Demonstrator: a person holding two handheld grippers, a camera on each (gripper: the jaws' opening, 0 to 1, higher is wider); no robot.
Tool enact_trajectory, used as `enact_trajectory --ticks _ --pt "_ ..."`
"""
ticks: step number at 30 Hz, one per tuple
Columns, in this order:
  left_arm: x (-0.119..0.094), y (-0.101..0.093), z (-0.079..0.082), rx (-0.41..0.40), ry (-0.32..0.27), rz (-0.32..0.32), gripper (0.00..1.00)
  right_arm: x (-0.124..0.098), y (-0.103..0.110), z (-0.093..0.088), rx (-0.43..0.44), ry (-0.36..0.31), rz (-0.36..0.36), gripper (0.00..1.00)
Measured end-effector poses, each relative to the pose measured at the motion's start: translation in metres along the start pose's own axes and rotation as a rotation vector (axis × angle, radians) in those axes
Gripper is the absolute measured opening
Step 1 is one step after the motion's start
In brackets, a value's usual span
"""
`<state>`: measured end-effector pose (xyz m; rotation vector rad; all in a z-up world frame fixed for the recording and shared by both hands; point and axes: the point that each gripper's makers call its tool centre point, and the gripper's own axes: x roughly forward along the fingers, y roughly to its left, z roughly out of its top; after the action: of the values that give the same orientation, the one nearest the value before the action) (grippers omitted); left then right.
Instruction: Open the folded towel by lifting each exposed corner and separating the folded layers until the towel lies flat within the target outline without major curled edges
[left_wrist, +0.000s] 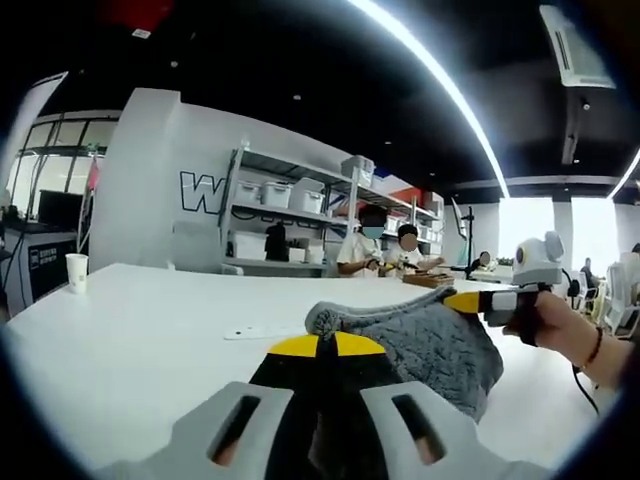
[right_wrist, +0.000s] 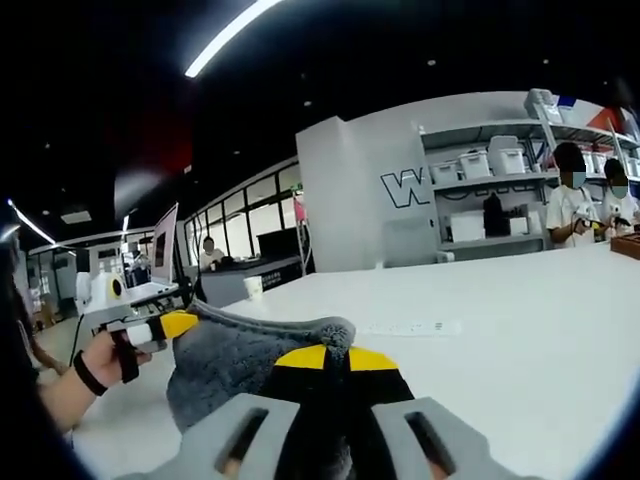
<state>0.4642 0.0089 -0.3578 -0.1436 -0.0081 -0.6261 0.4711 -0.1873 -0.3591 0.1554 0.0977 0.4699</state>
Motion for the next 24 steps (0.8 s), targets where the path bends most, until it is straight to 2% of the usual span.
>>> enact_trajectory --ticks 9,14,24 --pt "-0.008 -0.009 0.0 0.002 -0.007 -0.01 0.01 -0.006 0.004 0.0 -0.005 -0.015 0.006 0.0" --pt "-0.007 -0.007 0.004 0.005 -0.016 -0.009 0.01 -0.009 0.004 0.001 0.002 -0.025 0.004 0.0" --pt "-0.017 -0.012 0.007 -0.002 -0.031 -0.018 0.01 -0.014 0.012 0.006 -0.033 -0.038 0.008 0.0"
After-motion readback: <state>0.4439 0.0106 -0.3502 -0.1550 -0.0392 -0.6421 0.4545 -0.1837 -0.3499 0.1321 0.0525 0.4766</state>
